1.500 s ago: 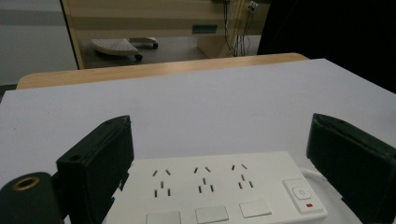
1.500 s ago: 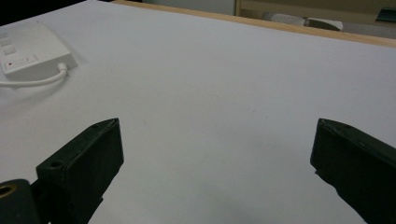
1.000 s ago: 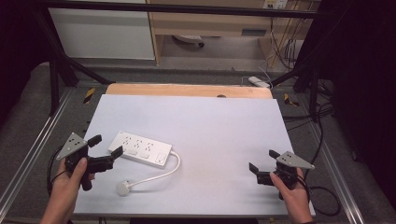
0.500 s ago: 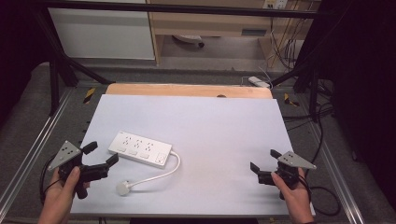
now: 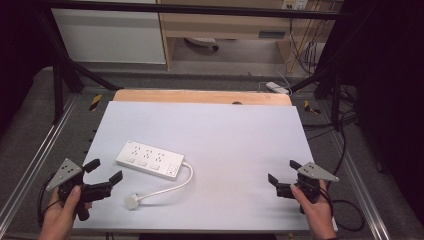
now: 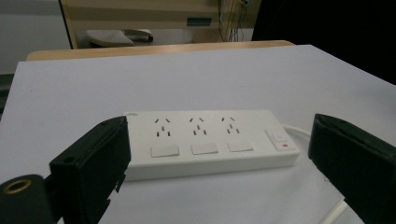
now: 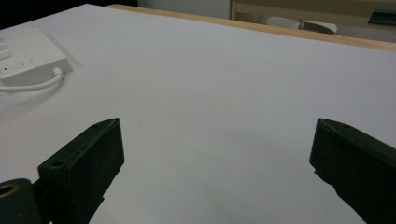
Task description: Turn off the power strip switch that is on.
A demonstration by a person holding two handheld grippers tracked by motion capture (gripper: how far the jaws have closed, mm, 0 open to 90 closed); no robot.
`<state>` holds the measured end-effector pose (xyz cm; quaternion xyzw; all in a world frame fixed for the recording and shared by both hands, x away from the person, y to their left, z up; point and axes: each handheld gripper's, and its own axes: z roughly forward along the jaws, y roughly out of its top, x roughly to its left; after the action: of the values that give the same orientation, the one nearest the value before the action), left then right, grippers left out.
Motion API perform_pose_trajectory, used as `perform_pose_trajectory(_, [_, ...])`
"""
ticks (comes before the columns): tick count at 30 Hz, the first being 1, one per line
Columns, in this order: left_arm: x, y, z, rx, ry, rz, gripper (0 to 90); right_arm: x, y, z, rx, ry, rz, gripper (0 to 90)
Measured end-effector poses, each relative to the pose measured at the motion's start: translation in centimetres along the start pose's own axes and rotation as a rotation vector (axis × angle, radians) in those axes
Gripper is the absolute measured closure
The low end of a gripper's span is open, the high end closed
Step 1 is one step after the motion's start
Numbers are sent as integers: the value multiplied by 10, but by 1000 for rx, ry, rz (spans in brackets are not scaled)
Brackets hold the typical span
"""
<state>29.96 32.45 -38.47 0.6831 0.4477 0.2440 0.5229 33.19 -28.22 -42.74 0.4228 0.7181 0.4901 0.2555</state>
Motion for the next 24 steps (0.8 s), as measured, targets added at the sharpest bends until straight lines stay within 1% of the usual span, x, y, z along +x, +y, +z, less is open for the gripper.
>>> perform_pose_trajectory(5, [3,-4,-4,2,2,-11,63,0,0,-1,0,0,4,31])
perform_pose_trajectory(11, [6,-12,-6,18,1,-15,67,0,0,0,2,-1,0,31])
perform_pose_trajectory(13, [6,-15,-6,32,-1,-13,67,1,0,0,1,1,4,31])
perform_pose_trajectory(15, [6,-18,-5,47,-10,-2,68,1,0,0,3,0,4,30])
perform_pose_trajectory(18, [5,-23,-3,59,-16,3,69,0,0,0,6,0,-2,31])
perform_pose_trajectory(24, [6,-31,1,93,-16,13,70,1,0,1,9,1,-5,31])
